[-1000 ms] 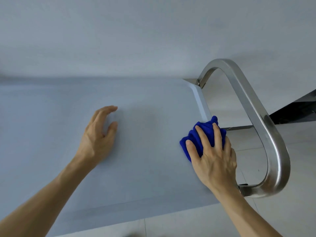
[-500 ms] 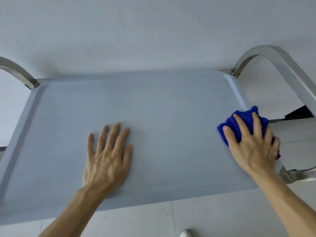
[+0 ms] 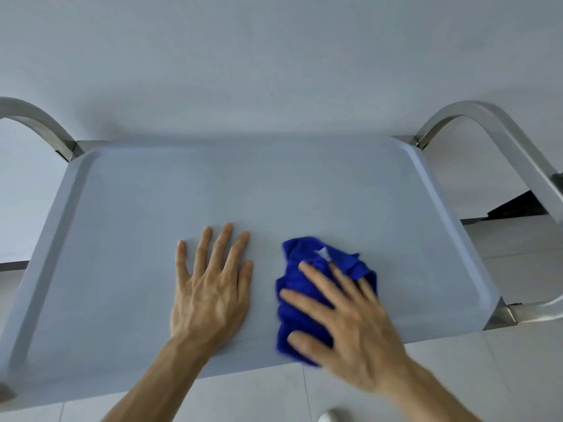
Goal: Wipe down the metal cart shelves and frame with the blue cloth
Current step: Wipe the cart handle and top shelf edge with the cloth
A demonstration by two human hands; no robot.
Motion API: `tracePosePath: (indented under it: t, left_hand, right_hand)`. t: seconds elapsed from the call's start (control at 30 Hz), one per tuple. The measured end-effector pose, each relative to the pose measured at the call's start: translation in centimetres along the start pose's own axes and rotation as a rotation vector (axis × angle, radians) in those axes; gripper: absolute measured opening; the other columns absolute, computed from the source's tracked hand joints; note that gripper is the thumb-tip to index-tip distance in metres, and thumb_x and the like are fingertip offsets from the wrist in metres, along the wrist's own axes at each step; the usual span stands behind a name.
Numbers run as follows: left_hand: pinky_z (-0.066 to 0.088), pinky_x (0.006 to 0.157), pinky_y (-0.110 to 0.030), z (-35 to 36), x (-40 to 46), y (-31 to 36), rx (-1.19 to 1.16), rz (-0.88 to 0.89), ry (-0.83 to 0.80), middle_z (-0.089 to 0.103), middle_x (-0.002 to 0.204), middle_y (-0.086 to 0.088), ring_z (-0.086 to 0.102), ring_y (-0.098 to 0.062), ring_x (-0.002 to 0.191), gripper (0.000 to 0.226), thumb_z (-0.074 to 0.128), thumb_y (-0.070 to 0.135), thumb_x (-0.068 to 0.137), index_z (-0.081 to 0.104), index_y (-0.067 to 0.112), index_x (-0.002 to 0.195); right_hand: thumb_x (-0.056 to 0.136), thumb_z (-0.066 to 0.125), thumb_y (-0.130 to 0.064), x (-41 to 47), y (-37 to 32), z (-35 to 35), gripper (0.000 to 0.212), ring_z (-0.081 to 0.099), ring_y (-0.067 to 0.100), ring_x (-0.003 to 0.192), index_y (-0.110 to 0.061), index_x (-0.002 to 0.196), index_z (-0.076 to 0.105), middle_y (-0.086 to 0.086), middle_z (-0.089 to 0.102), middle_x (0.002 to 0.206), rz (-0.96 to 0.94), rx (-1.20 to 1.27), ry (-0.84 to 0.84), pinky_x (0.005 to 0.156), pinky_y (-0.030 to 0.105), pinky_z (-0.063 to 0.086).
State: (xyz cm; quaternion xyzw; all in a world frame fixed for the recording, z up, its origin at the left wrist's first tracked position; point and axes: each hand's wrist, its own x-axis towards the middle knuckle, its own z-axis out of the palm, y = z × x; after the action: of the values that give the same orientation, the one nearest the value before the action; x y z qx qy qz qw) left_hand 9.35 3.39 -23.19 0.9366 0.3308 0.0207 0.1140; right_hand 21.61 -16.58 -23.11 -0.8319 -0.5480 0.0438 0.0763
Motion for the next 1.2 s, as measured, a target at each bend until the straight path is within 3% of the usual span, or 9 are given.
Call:
tracePosePath:
  t: [0.17,0.3,0.37,0.5,0.67,0.83,1.0,1.1,1.2]
  left_hand:
    - [0.008,0.12,-0.057,0.4,0.3,0.3,0.008,-0.005,0.015,0.032,0.159,0.001,0.019,-0.025,0.15,0.054,0.024,0.043,0.1,0.035,0.028,0.15]
    - [0.011,0.118,-0.059,0.8,0.5,0.1,0.026,0.001,0.025,0.035,0.157,-0.001,0.023,-0.027,0.149,0.052,0.027,0.042,0.1,0.04,0.026,0.148]
    - [0.013,0.117,-0.06,0.9,0.5,-0.1,0.03,0.003,0.032,0.037,0.156,-0.001,0.025,-0.028,0.148,0.052,0.029,0.042,0.1,0.042,0.026,0.147]
    - [0.015,0.117,-0.06,0.9,0.5,-0.2,0.031,0.01,0.04,0.039,0.155,-0.002,0.027,-0.028,0.147,0.051,0.03,0.041,0.099,0.043,0.026,0.146]
    - [0.017,0.116,-0.062,1.0,0.6,-0.1,0.026,0.022,0.073,0.039,0.155,-0.003,0.029,-0.029,0.146,0.052,0.032,0.041,0.097,0.046,0.023,0.144]
    - [0.018,0.115,-0.063,1.3,0.9,0.0,0.019,0.028,0.121,0.04,0.154,-0.003,0.031,-0.029,0.146,0.053,0.034,0.04,0.097,0.048,0.022,0.144]
    - [0.025,0.11,-0.066,2.0,1.1,-0.3,0.025,0.047,0.244,0.045,0.151,-0.005,0.038,-0.032,0.142,0.05,0.038,0.038,0.096,0.055,0.02,0.139]
    - [0.027,0.109,-0.066,2.3,1.1,-0.4,0.037,0.044,0.309,0.046,0.15,-0.004,0.041,-0.031,0.139,0.048,0.04,0.038,0.096,0.058,0.021,0.137]
    - [0.027,0.11,-0.065,2.6,1.1,-0.4,0.066,0.048,0.32,0.046,0.15,-0.004,0.041,-0.03,0.139,0.048,0.038,0.038,0.097,0.057,0.022,0.138]
  right_hand:
    - [0.09,0.03,-0.069,5.9,8.4,-2.0,0.06,0.039,0.035,0.139,-0.044,0.142,0.046,0.0,0.034,0.158,0.405,-0.112,0.094,0.111,0.054,0.032]
    - [0.09,0.024,-0.074,12.5,8.0,-1.1,0.063,0.018,0.038,0.148,-0.049,0.147,0.027,0.0,0.017,0.165,0.702,-0.035,0.07,0.116,0.062,0.014]
    - [0.091,0.029,-0.071,14.2,5.0,-0.4,0.061,0.02,0.039,0.147,-0.047,0.147,0.033,0.001,0.02,0.164,0.628,-0.045,0.096,0.116,0.062,0.014]
    - [0.094,0.036,-0.066,11.9,0.6,0.4,0.053,0.03,0.035,0.145,-0.046,0.143,0.044,-0.005,0.028,0.162,0.185,-0.104,0.106,0.116,0.057,0.021]
    - [0.096,0.031,-0.068,6.3,5.2,-0.4,0.055,0.024,0.026,0.149,-0.048,0.147,0.035,-0.01,0.021,0.163,-0.052,-0.102,0.003,0.12,0.053,0.019]
    - [0.092,0.03,-0.068,10.3,12.2,-2.1,0.059,0.039,0.034,0.14,-0.042,0.143,0.046,-0.001,0.035,0.158,0.268,-0.122,0.098,0.114,0.054,0.029]
    - [0.09,0.025,-0.072,20.7,12.4,-1.4,0.063,0.024,0.039,0.145,-0.044,0.145,0.032,0.002,0.025,0.161,0.682,-0.058,0.147,0.114,0.063,0.018]
    - [0.093,0.033,-0.068,24.8,7.3,-0.1,0.062,0.025,0.044,0.144,-0.038,0.147,0.038,0.007,0.027,0.161,0.614,-0.07,0.179,0.114,0.065,0.016]
    - [0.091,0.034,-0.067,26.2,1.1,0.7,0.06,0.032,0.042,0.142,-0.038,0.141,0.048,0.004,0.037,0.156,0.322,-0.076,0.193,0.115,0.06,0.019]
